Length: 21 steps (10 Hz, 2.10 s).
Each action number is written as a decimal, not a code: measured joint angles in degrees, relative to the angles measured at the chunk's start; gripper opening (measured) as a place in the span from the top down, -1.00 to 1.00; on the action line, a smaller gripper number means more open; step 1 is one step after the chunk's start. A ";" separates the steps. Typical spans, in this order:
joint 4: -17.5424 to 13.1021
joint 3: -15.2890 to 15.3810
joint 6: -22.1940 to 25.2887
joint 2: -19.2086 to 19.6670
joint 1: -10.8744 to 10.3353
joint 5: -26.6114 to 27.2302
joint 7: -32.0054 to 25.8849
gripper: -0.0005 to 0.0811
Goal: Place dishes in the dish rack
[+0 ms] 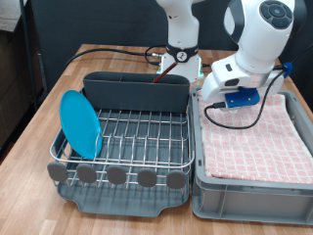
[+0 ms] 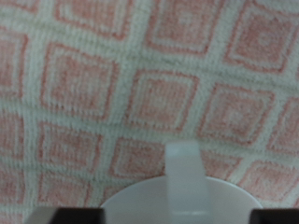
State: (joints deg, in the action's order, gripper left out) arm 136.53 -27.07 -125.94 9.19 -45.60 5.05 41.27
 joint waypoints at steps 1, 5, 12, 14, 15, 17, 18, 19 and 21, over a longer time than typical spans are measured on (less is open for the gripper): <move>-0.07 -0.07 0.00 0.00 0.00 0.00 0.02 0.30; -1.85 -0.25 2.77 -0.48 -0.03 -0.50 1.02 0.81; -6.58 -0.64 8.64 -7.25 -0.06 -9.43 9.46 0.81; -9.52 -1.75 9.47 -8.23 0.35 -13.81 13.44 0.81; -10.27 -2.03 9.48 -8.21 0.44 -15.19 15.52 0.81; -10.14 -2.03 8.85 -7.85 0.39 -15.04 13.87 0.81; -10.40 -2.38 7.68 -7.12 0.49 -15.23 13.26 0.81; -11.05 -3.13 6.55 -5.93 0.91 -15.23 12.55 0.81; -13.14 -4.87 5.86 -3.08 2.59 -15.21 10.25 0.81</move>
State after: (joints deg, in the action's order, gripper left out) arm 123.39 -31.94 -120.08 6.11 -43.00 -10.15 51.52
